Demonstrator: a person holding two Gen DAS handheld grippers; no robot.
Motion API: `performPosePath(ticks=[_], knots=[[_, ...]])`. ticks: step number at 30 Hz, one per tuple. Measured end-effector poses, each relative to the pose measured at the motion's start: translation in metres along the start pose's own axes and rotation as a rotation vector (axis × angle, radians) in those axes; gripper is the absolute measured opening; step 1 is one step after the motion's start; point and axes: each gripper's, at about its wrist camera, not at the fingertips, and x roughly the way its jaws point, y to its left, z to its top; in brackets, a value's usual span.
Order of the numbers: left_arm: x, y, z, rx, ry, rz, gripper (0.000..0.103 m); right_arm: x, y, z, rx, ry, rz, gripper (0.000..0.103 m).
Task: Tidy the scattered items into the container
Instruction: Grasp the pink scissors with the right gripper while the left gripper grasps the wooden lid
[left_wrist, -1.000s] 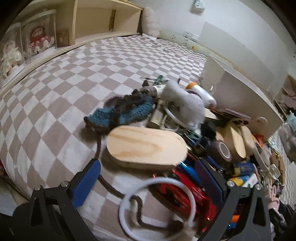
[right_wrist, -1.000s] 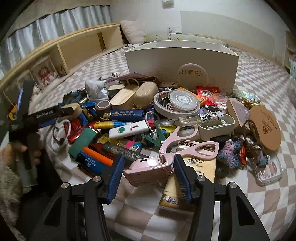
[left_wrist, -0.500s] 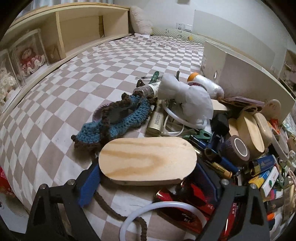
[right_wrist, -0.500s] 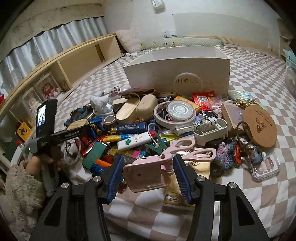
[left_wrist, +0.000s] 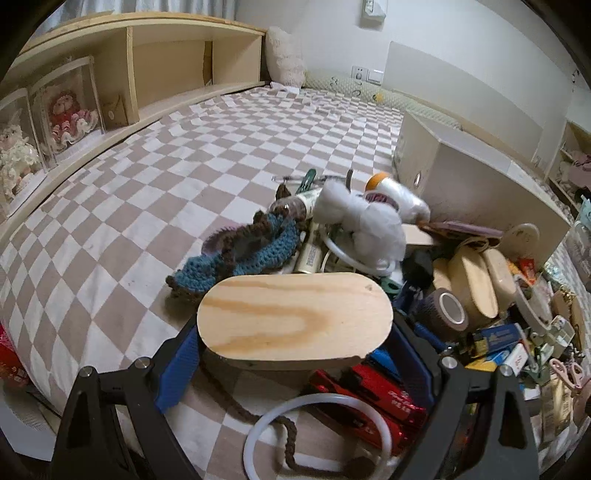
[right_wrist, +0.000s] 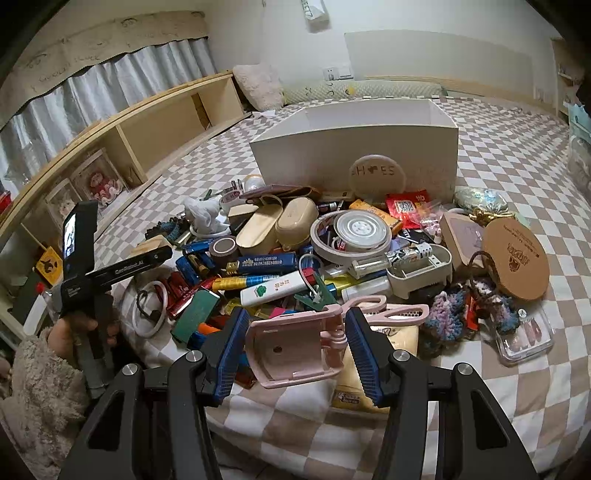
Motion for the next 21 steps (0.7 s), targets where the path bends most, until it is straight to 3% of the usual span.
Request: performPosePath(ticks=[9, 18, 19, 21], knots=[[-0.025, -0.014, 0.003, 0.003, -0.015, -0.068, 0.094, -0.008, 0.002, 0.006, 0.001, -0.025, 0.003, 0.054], [-0.047, -0.046, -0.003, 0.076, -0.021, -0.154, 0.094, -0.016, -0.003, 0.01, 0.017, -0.046, 0.004, 0.054], [-0.048, -0.05, -0.004, 0.086, -0.021, -0.163, 0.094, -0.017, -0.004, 0.011, 0.017, -0.052, -0.001, 0.052], [-0.05, -0.058, -0.007, 0.107, -0.017, -0.18, 0.094, -0.021, -0.008, 0.014, 0.016, -0.067, -0.019, 0.039]])
